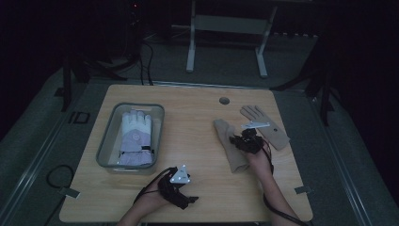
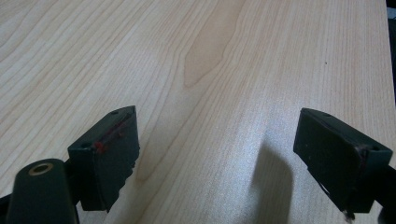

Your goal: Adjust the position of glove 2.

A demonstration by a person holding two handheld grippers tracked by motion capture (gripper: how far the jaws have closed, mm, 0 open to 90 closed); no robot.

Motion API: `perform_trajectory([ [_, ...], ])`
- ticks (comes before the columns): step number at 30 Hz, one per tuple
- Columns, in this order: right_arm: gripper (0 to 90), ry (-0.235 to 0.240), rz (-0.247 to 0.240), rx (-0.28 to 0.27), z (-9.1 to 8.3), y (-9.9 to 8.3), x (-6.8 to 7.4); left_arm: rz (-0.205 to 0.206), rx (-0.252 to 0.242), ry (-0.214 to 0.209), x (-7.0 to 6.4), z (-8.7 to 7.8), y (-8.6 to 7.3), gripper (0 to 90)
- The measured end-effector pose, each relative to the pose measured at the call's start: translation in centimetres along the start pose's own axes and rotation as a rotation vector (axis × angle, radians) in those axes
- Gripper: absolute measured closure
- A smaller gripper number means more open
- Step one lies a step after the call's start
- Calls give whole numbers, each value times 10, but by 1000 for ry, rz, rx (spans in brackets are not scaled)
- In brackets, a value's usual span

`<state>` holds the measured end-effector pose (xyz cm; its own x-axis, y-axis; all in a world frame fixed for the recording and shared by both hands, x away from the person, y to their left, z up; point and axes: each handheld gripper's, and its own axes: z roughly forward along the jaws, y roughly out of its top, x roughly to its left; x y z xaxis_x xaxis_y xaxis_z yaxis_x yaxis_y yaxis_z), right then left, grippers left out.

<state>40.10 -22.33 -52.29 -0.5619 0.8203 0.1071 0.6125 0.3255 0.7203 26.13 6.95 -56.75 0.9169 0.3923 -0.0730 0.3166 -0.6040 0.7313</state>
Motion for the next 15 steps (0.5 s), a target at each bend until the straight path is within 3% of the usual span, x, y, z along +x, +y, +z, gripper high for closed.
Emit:
perform_trajectory([
  [10,794,19,-1,-76,-6,36,50,11,-3,12,-1,0,0,146],
  [14,794,8,37,-114,-7,47,61,16,-2,13,-1,0,1,146],
  [15,795,-29,88,-151,-7,55,69,19,0,13,-1,0,1,146],
])
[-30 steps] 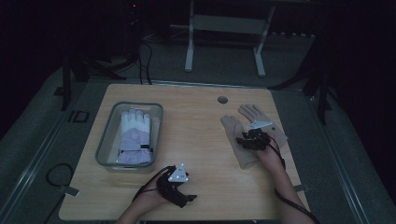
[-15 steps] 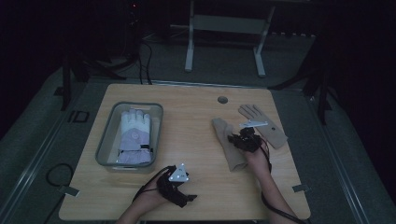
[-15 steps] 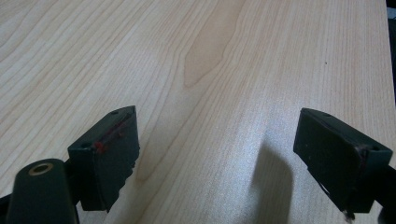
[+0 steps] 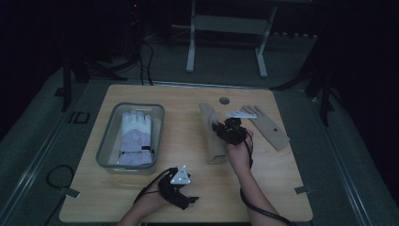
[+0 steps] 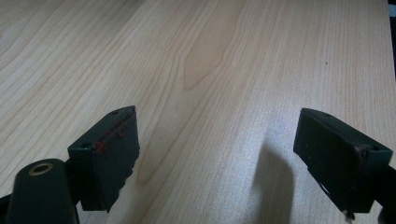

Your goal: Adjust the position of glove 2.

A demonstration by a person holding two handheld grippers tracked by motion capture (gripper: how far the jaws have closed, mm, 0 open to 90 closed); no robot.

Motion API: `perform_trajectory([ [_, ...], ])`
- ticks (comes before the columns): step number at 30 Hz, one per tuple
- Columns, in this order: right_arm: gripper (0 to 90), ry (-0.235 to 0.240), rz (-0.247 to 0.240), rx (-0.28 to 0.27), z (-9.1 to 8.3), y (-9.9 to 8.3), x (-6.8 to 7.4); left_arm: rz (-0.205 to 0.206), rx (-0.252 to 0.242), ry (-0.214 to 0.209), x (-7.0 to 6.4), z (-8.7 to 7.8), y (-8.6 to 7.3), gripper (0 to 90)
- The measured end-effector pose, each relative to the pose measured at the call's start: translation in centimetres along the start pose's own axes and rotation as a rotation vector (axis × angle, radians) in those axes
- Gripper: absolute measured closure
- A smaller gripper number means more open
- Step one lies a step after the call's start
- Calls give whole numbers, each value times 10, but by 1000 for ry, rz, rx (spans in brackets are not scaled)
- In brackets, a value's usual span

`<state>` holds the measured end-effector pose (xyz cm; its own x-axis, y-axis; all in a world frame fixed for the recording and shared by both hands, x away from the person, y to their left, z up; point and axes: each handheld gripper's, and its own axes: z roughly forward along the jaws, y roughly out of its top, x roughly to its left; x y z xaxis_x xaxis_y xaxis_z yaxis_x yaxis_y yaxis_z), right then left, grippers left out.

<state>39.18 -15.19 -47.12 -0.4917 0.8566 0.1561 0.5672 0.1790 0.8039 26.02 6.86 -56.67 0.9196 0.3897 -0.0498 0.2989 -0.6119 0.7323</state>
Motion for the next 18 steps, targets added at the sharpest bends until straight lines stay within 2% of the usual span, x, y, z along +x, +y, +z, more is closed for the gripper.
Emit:
perform_trajectory([
  [1,795,0,0,0,0,0,0,1,0,1,0,0,0,146],
  [2,794,-44,19,-17,3,0,7,0,0,-1,0,0,0,146],
  [3,794,-44,19,-17,3,0,7,0,0,-1,0,0,0,146],
  [5,794,-93,46,-20,9,-4,13,-1,-1,0,0,0,0,146],
  [6,794,-95,61,-15,11,-6,14,-1,1,-1,0,0,0,146],
  [8,793,-130,76,-1,19,-13,19,1,2,-4,0,0,0,146],
  [12,791,-148,112,75,41,-35,17,1,3,-5,-1,0,0,146],
  [16,783,-162,118,109,50,-46,12,-4,0,-7,-1,0,0,146],
  [17,763,-172,115,114,51,-50,11,-4,5,-8,-1,0,0,146],
  [18,651,-178,96,135,55,-55,9,-7,9,-9,0,0,0,146],
])
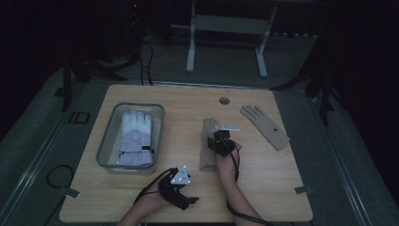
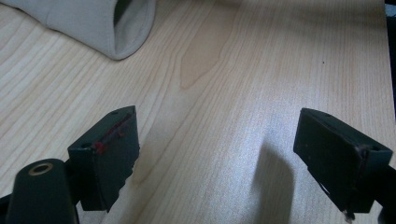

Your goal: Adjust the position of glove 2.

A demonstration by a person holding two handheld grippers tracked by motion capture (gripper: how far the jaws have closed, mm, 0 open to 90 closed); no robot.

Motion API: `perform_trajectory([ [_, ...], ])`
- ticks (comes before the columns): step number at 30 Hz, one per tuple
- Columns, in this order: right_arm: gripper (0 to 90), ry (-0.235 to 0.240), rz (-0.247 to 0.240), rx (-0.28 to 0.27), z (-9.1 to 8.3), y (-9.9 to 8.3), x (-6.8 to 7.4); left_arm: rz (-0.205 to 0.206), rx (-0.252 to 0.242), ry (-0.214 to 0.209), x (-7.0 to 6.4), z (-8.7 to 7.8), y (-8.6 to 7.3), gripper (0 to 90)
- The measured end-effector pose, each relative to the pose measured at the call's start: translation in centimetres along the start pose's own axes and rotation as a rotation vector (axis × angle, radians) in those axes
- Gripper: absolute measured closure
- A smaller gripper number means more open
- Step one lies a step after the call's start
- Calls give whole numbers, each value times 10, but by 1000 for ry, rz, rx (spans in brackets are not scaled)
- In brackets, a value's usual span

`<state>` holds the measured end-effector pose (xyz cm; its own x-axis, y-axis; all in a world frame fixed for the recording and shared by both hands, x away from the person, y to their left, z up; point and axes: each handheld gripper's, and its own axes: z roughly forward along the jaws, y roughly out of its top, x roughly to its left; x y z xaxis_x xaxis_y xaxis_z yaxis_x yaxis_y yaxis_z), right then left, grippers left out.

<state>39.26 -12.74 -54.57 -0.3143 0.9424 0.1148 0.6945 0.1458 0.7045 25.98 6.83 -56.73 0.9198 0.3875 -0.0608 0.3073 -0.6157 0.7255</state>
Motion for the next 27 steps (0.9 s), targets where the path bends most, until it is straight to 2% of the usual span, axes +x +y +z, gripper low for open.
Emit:
perform_trajectory([
  [2,634,-4,-14,5,2,-2,0,-1,1,-1,0,1,0,146],
  [3,610,-13,-45,12,4,-4,0,-1,2,-2,0,1,0,146],
  [7,565,-30,-100,15,5,-6,2,-5,1,-3,0,1,0,146],
  [10,538,-28,-109,19,3,-5,3,-8,1,-5,0,1,-1,146],
  [15,511,-2,-131,2,-11,1,-3,-5,1,-4,0,1,-1,146],
  [16,500,6,-146,-15,-19,5,-8,-8,-1,-4,0,1,-1,146],
  [18,500,2,-152,-25,-22,7,-10,-14,-5,-6,0,1,-1,146],
  [20,498,4,-183,-62,-35,14,-27,-9,-4,-6,0,1,-1,146],
  [22,498,14,-186,-69,-37,15,-32,-6,-3,-5,0,1,-1,146],
  [24,503,-5,-201,-83,-43,19,-48,-12,-4,-6,0,1,-1,146],
  [27,520,-16,-192,-103,-51,23,-72,-17,-7,-7,0,1,-1,146],
])
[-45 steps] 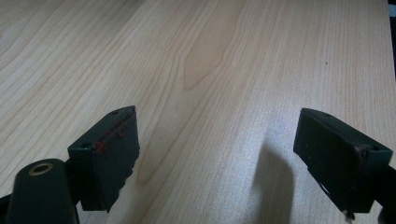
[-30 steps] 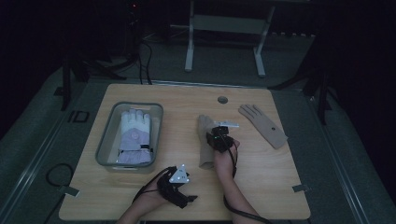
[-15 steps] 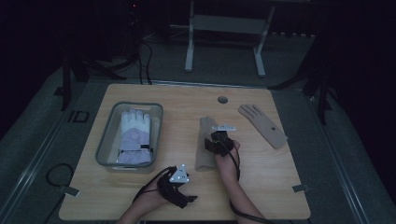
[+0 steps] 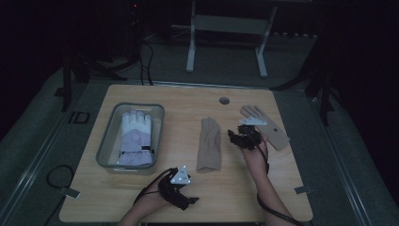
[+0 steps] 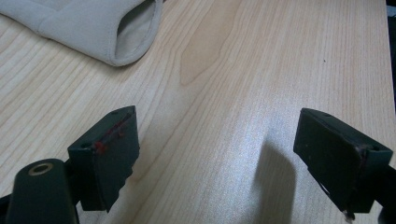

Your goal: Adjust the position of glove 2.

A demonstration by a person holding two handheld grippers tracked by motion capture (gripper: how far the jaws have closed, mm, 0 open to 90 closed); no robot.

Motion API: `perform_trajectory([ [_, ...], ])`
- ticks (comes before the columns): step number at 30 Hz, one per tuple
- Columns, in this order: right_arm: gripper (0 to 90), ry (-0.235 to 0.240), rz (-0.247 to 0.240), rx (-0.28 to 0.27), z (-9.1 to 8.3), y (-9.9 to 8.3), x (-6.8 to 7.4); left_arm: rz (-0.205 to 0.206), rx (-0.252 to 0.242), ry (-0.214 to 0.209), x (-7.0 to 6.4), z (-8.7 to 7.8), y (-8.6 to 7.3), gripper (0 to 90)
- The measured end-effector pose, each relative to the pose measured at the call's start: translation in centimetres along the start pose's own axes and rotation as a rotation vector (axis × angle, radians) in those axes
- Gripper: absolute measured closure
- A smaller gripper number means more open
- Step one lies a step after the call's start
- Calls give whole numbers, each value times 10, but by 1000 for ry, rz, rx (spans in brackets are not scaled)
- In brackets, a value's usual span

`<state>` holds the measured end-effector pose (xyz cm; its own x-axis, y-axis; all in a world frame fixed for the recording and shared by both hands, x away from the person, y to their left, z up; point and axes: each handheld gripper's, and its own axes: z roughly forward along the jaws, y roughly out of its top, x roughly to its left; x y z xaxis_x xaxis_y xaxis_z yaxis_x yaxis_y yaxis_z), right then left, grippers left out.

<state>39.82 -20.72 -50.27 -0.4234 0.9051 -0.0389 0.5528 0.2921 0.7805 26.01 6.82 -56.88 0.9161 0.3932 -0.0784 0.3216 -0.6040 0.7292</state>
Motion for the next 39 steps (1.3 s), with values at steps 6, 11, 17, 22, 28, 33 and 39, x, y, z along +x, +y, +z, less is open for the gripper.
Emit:
perform_trajectory([
  [6,544,-41,10,-15,-5,-6,-51,-1,2,-2,0,0,0,146],
  [11,602,-74,21,4,-5,-9,-84,4,8,6,-1,0,0,146],
  [17,559,-136,59,28,-3,-14,-124,-3,6,2,-1,0,0,146],
  [22,506,-148,61,54,5,-20,-137,-16,8,-7,-1,-1,0,136],
  [28,495,-128,84,84,18,-30,-149,-15,12,0,-2,0,0,94],
  [33,485,-104,104,116,32,-40,-152,-14,9,-4,-2,0,-1,93],
  [39,794,-145,80,113,33,-40,-143,-14,6,-2,-2,0,-1,94],
])
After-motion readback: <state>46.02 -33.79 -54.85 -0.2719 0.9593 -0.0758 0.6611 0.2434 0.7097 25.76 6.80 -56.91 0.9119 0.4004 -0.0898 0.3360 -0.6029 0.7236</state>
